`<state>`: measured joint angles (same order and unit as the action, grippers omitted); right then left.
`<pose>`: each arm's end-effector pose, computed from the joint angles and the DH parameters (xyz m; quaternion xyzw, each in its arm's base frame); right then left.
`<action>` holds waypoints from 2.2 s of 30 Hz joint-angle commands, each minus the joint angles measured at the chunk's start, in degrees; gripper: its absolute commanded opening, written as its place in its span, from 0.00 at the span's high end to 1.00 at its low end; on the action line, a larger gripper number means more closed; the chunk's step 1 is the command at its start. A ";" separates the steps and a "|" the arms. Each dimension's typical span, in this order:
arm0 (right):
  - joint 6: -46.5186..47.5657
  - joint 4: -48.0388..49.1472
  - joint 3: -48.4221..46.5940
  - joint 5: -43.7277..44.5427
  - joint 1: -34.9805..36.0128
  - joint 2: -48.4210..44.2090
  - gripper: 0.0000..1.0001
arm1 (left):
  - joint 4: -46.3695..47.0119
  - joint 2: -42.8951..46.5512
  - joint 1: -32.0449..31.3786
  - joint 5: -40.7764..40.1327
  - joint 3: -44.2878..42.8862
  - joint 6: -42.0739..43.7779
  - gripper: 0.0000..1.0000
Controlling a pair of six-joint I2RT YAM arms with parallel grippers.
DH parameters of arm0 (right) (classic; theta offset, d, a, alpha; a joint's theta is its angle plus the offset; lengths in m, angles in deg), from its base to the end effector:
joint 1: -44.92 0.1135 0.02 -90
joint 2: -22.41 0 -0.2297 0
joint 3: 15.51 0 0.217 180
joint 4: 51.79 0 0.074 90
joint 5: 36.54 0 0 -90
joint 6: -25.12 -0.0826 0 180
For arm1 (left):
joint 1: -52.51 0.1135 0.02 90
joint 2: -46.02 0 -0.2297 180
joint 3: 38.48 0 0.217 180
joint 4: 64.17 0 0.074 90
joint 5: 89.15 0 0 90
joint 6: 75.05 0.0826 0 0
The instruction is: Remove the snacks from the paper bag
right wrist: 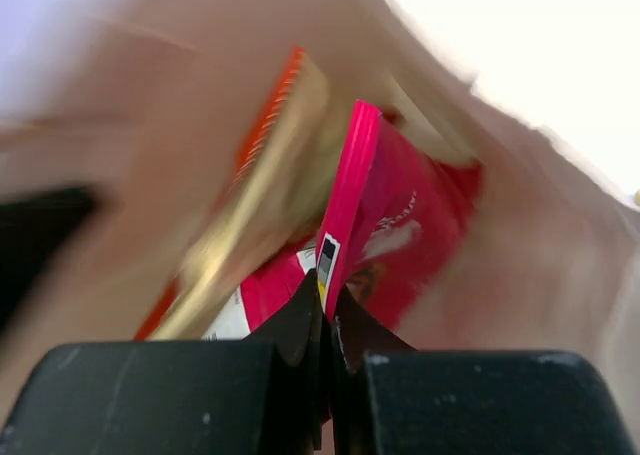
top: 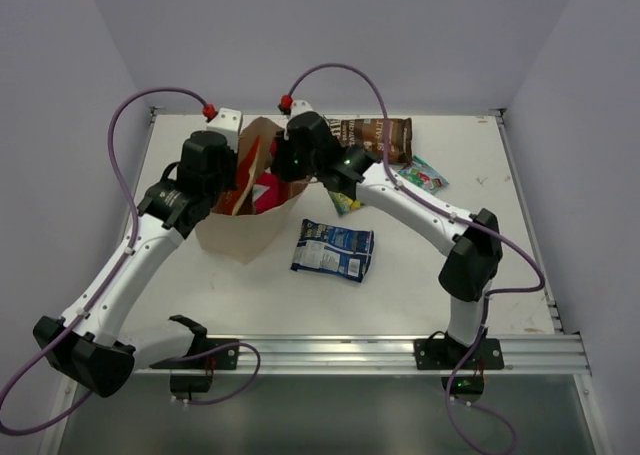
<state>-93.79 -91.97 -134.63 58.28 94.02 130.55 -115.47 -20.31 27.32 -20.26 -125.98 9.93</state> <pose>0.2940 0.3288 0.2969 -0.1301 0.8521 0.2900 0.4157 0.2486 -0.0841 0.3264 0.0592 0.8548 0.0254 0.5150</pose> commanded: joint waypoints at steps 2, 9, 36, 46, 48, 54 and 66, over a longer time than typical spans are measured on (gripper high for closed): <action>3.33 -3.47 -14.61 -1.83 0.03 -10.40 1.00 | 2.29 -1.26 0.14 -2.89 0.07 -1.22 1.00; 5.00 -4.27 -17.78 -4.20 -0.15 -18.30 1.00 | 2.46 -2.58 0.14 -4.82 -0.28 -1.40 1.00; -8.89 18.28 -10.84 -0.52 -48.22 -3.47 1.00 | -1.05 -2.93 0.23 -3.68 -3.01 -2.02 1.00; -15.38 35.98 15.85 0.90 -57.79 0.59 0.99 | -1.58 -1.88 0.23 -2.63 -2.04 -1.66 1.00; -18.64 34.68 21.29 -0.77 -61.30 0.15 0.96 | -1.58 -1.62 0.23 -2.63 -1.60 -1.58 1.00; -17.94 28.09 27.56 -6.84 -67.72 0.15 0.84 | -1.23 -1.35 0.23 -2.54 -1.07 -1.31 1.00; -13.55 10.69 32.66 -5.45 -68.45 -18.91 0.13 | 0.00 -0.91 0.23 -3.51 -1.33 0.53 1.00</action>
<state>-108.72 -75.12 -102.72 52.42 24.36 120.89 -116.58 -22.89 27.34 -23.16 -127.03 9.65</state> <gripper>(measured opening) 0.856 0.018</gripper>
